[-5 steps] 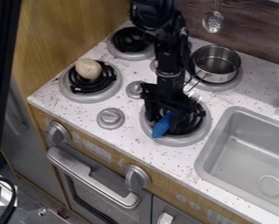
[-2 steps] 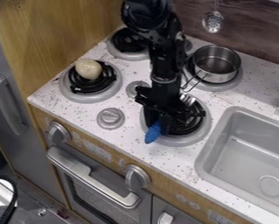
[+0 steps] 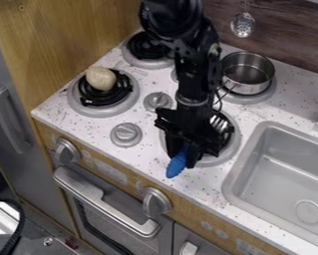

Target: Moved the blue fork from the front burner on the right side to the middle of the cooker.

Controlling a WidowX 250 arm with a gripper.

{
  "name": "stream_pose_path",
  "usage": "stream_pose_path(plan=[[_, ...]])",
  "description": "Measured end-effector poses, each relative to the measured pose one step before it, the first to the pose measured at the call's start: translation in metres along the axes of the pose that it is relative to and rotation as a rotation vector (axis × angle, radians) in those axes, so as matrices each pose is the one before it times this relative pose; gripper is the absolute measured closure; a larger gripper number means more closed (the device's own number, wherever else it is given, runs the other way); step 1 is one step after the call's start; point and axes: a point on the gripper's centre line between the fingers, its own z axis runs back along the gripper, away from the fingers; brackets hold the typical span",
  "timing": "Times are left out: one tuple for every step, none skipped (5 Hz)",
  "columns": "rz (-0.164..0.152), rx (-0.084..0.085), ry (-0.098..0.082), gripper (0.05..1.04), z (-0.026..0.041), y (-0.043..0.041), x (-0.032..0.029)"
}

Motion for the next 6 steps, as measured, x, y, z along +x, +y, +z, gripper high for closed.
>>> stream_pose_path(plan=[[0.1223,-0.0067,-0.0289,0.677,0.00653,0.03296,0.00174],[0.0939,0.0119,-0.0517,0.677,0.01295,0.03791,0.01951],[0.0368,0.0147,0.0107,0.677,-0.00416,0.02845,0.01741],[-0.005,0.0039,0.0439,0.677,-0.01785,0.01265,0.01832],[-0.0177,0.0178,0.0105,0.677,-0.01587,0.00362,0.01663],[-0.0166,0.0153,0.025,0.677,-0.01773,-0.00102,0.01478]])
